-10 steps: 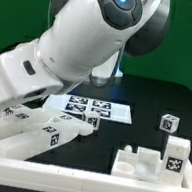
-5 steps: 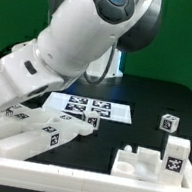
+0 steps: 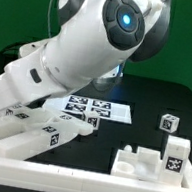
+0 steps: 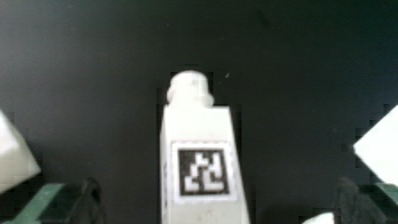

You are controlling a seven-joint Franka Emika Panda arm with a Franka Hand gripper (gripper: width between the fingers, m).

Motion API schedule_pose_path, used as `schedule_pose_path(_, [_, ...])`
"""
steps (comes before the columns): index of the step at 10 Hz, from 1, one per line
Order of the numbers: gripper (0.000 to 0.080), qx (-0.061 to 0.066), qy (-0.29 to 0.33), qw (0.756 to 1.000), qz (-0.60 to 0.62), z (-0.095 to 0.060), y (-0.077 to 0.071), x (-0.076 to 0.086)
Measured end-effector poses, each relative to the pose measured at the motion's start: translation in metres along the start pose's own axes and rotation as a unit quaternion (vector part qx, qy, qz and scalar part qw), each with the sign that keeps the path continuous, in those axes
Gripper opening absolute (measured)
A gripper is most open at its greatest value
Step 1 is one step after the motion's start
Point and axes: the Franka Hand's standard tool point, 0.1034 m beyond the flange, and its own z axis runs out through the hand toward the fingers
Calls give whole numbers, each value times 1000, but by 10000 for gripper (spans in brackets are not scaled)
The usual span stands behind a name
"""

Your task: Assemble chair

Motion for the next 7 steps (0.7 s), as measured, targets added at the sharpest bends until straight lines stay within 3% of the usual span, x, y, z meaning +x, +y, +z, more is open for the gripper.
schedule_pose_path(3, [649, -4, 7, 998, 56, 6, 0, 2])
schedule_pose_path(4, [649, 15, 1, 995, 99, 13, -5, 2])
schedule_pose_path(5, [649, 76, -9, 988, 131, 20, -8, -1])
schedule_pose_path(6, [649, 65, -6, 989, 130, 19, 3, 2])
schedule_pose_path(7, [649, 65, -6, 990, 129, 18, 1, 2])
